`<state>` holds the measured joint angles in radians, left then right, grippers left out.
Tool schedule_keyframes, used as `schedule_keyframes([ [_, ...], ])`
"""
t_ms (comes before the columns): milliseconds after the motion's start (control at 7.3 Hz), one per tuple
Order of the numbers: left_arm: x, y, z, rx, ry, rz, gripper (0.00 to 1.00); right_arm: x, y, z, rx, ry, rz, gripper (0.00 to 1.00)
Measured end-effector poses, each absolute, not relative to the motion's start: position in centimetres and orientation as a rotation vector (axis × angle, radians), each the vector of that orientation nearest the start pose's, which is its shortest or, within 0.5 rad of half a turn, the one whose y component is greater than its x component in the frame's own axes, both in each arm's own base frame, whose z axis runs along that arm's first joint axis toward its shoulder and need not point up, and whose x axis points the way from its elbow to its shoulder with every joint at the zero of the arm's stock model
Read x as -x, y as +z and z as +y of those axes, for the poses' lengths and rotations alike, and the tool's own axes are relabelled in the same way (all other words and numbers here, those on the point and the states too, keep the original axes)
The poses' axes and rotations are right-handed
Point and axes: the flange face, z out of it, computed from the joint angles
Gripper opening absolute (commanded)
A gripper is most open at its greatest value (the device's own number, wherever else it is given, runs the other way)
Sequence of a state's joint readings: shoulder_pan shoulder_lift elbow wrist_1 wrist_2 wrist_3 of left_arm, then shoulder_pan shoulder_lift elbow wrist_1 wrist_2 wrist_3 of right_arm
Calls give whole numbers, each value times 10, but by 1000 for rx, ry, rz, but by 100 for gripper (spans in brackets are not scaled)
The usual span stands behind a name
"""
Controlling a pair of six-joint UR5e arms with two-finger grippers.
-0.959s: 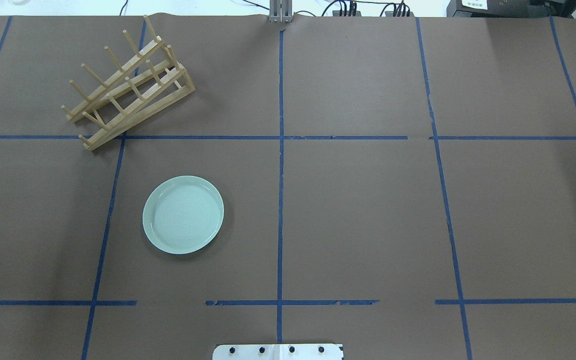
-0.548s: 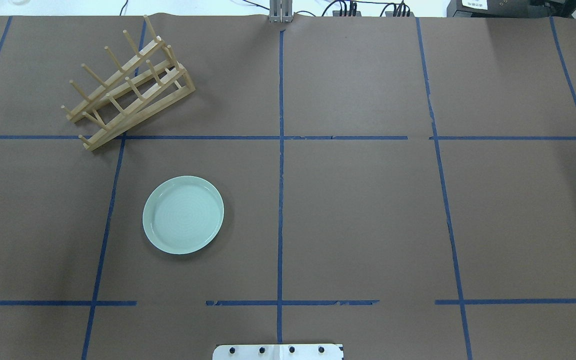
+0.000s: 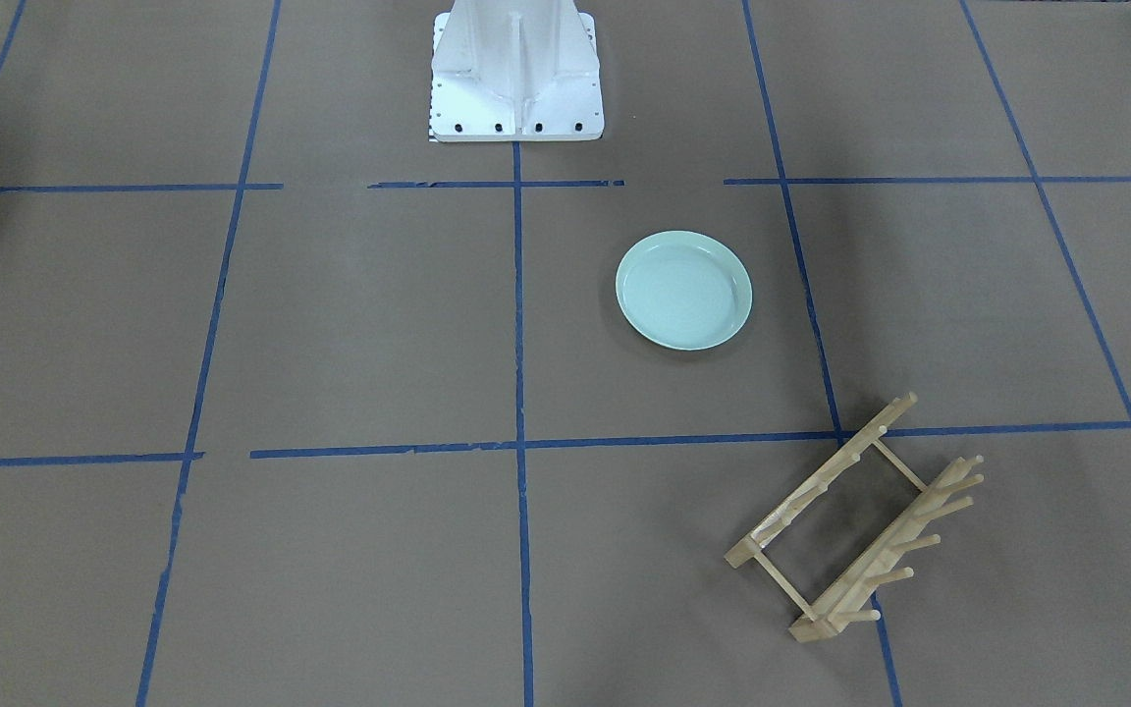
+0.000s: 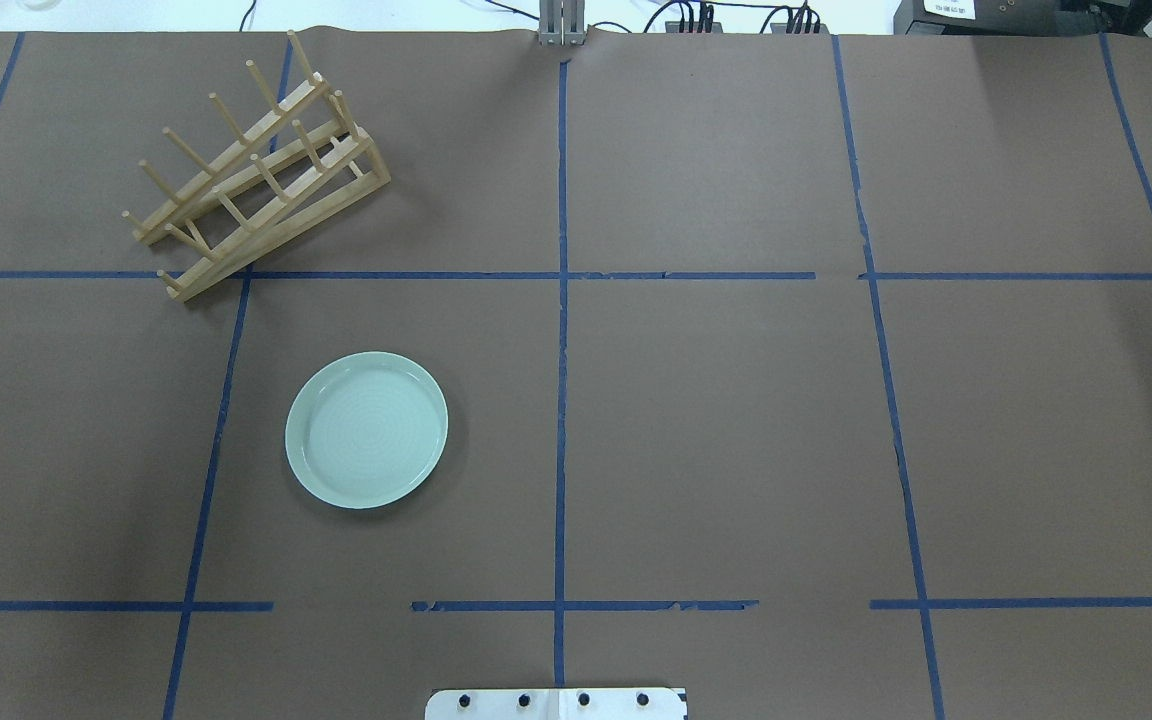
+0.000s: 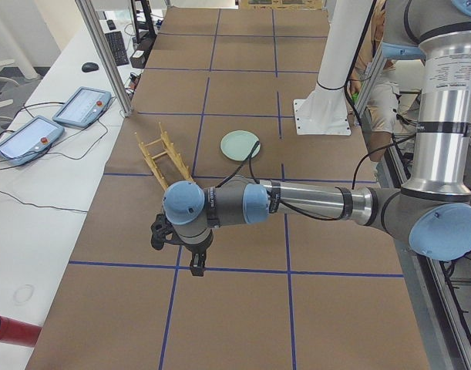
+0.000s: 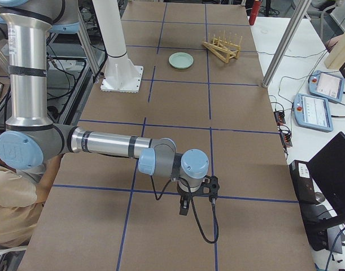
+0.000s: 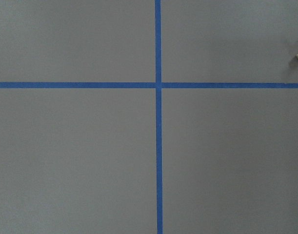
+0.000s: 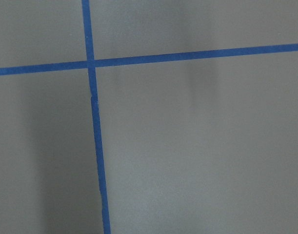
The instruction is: Place plate on table
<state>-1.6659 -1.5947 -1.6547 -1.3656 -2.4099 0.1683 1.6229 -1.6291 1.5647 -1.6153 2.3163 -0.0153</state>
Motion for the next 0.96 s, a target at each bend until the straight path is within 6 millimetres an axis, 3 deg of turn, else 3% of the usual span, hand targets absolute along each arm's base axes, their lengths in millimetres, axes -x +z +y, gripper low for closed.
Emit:
schedule_keyframes([
  [274,108,614,-491,-32,40,812,100,-90,696,-454,79,76,-748,100],
  [959,105,629,-493,-14,36,816,100,-90,696,-454,79,76,-748,100],
])
